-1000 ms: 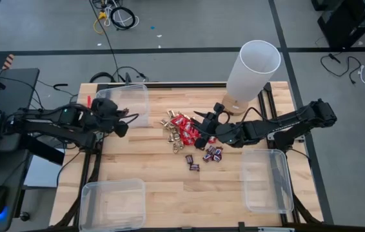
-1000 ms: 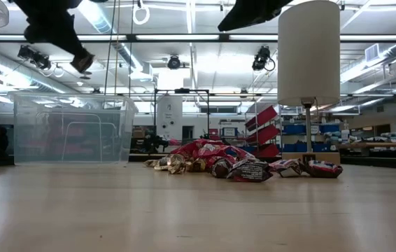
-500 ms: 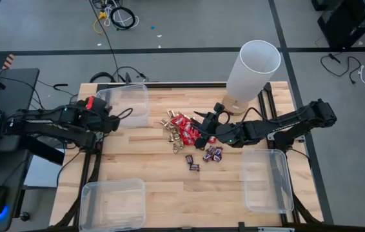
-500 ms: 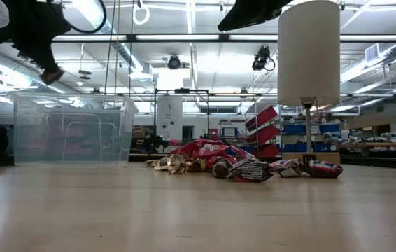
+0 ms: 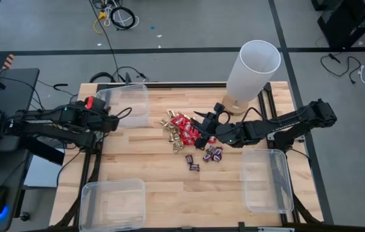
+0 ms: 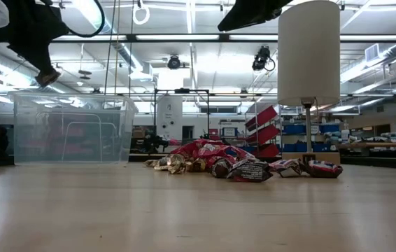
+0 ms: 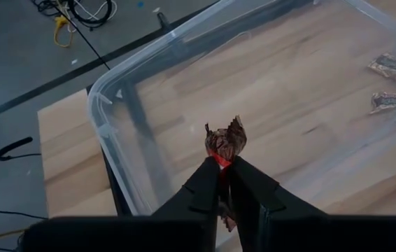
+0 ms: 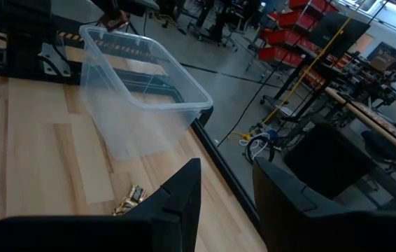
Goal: Sort candy
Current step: Put the brown chocolate into the top left transparent bin
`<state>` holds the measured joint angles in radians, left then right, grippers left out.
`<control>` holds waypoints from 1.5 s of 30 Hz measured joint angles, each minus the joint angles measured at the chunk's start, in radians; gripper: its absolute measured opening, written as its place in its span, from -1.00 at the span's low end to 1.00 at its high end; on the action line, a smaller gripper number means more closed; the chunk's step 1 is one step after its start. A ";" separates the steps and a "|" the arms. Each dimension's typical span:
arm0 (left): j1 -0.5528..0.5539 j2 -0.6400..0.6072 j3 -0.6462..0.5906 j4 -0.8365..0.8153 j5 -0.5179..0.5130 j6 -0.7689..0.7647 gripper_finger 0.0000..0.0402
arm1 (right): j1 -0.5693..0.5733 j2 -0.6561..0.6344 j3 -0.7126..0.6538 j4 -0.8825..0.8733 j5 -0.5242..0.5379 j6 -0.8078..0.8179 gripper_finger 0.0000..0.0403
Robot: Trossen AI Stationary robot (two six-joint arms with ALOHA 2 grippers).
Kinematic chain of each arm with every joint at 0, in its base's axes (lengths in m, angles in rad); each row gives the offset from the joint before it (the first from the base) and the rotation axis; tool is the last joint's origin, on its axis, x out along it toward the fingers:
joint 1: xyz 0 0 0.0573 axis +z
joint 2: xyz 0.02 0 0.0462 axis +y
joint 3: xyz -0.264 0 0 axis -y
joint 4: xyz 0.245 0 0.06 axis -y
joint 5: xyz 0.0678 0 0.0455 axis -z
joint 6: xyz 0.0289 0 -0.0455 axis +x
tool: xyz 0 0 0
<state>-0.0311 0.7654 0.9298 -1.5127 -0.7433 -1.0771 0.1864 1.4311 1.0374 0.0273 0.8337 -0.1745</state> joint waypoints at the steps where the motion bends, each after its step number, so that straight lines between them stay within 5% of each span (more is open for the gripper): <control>1: 0.000 0.000 0.000 0.000 0.000 0.000 -0.76 | 0.000 0.000 0.000 0.000 0.000 0.000 -0.42; 14: -0.001 -0.001 0.000 0.039 -0.005 0.025 -0.56 | 0.000 0.000 0.000 0.000 0.000 0.000 -0.42; 22: -0.002 0.000 0.000 0.518 0.013 0.459 -0.56 | -0.005 0.000 0.000 -0.039 -0.120 0.071 -0.42; 29: -0.003 0.044 0.000 0.868 0.240 0.838 -0.56 | -0.009 0.000 0.000 -0.208 -0.312 0.151 -0.42; 35: -0.003 0.106 -0.001 0.931 0.301 0.922 -0.56 | 0.022 0.008 0.000 -0.349 -0.436 0.224 -0.42; 45: -0.004 0.144 -0.001 1.059 0.304 1.020 -0.56 | 0.098 0.155 0.000 -0.374 -0.472 0.289 -0.38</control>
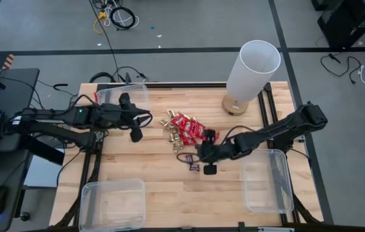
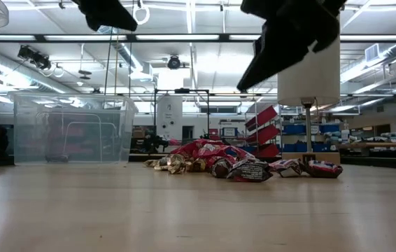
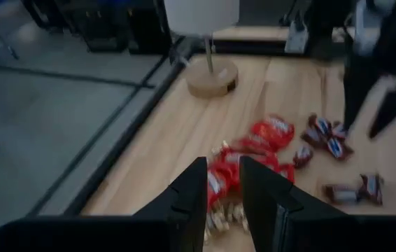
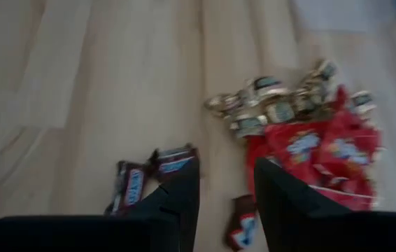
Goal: Sort candy
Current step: Put the brown chocolate into the top left transparent bin
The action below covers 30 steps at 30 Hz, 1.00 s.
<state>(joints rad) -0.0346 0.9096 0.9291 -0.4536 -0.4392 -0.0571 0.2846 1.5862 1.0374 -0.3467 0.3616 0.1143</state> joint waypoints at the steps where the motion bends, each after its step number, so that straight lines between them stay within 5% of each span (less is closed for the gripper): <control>1: 0.000 0.000 0.000 0.009 0.000 0.005 -0.56 | 0.004 0.015 0.000 0.016 -0.005 0.001 -0.37; 16: 0.000 0.000 0.000 0.008 0.046 -0.053 -0.56 | 0.040 0.181 0.010 0.034 -0.094 0.067 -0.07; 30: -0.056 0.000 0.000 0.006 0.069 -0.059 -0.56 | 0.039 0.263 0.010 0.072 -0.208 0.119 -0.03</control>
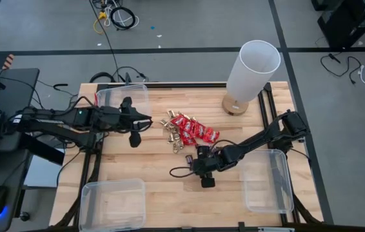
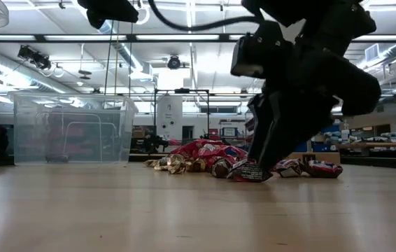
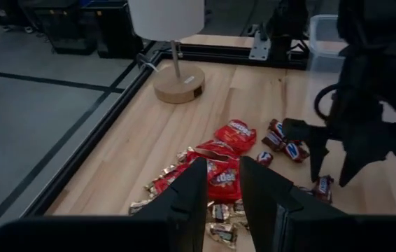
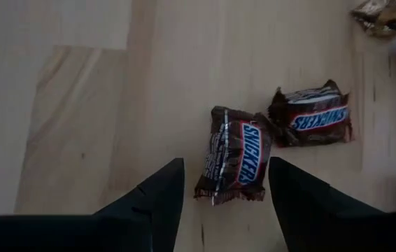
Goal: Sort candy
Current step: Put the brown chocolate into the top left transparent bin
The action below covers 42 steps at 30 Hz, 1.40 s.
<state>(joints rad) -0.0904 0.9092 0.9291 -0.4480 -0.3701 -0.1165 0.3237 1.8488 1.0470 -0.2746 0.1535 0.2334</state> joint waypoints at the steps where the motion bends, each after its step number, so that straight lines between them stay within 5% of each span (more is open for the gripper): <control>1: -0.004 0.000 0.000 0.000 0.000 0.000 -0.56 | -0.001 0.001 0.000 0.002 -0.001 0.003 -0.03; 10: -0.032 0.000 0.000 0.000 0.001 0.000 -0.56 | -0.026 -0.001 0.000 0.003 -0.010 0.008 -0.14; 35: -0.036 0.001 0.000 0.000 0.001 0.000 -0.56 | -0.037 -0.001 0.000 -0.015 -0.025 -0.054 -0.91; 42: -0.036 0.040 0.000 0.002 0.000 0.001 -0.56 | -0.039 -0.033 -0.001 -0.030 -0.020 -0.083 -0.98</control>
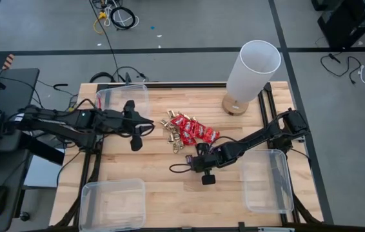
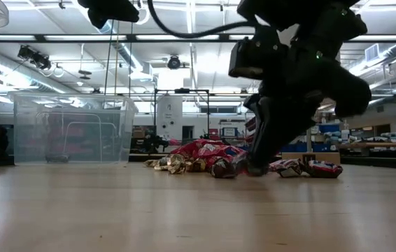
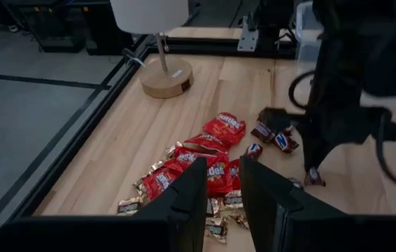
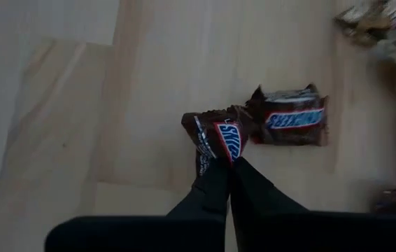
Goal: Sort candy
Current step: Put the brown chocolate into the top left transparent bin
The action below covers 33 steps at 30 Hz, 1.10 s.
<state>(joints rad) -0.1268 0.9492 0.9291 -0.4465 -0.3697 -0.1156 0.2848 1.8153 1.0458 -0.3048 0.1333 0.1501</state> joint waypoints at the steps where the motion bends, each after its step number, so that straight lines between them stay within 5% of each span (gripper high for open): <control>1: 0.000 0.009 0.000 0.000 0.000 0.004 -0.56 | 0.000 -0.015 0.000 -0.010 0.001 -0.001 -0.98; 7: 0.000 0.072 0.000 0.061 0.000 0.031 -0.56 | 0.001 -0.125 0.000 -0.063 0.117 -0.030 -0.99; 12: 0.000 0.123 0.000 0.117 0.001 0.058 -0.56 | 0.023 -0.216 0.000 -0.006 0.450 -0.146 -1.00; 16: 0.000 0.156 0.000 0.176 0.053 0.087 -0.56 | 0.039 -0.236 0.000 0.174 0.724 -0.385 -1.00; 20: 0.000 0.186 0.000 0.247 0.135 0.104 -0.56 | 0.034 -0.206 0.000 0.423 0.871 -0.690 -1.00; 28: 0.019 0.238 -0.001 0.343 0.119 0.055 -0.56 | 0.013 -0.107 0.000 0.841 0.932 -1.195 -1.00; 33: 0.040 0.243 -0.001 0.356 0.056 0.011 -0.55 | 0.011 -0.066 0.000 0.993 0.949 -1.377 -1.00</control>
<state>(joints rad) -0.0866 1.1923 0.9283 -0.0910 -0.3137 -0.1047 0.2956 1.7489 1.0462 0.6885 1.0821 -1.2267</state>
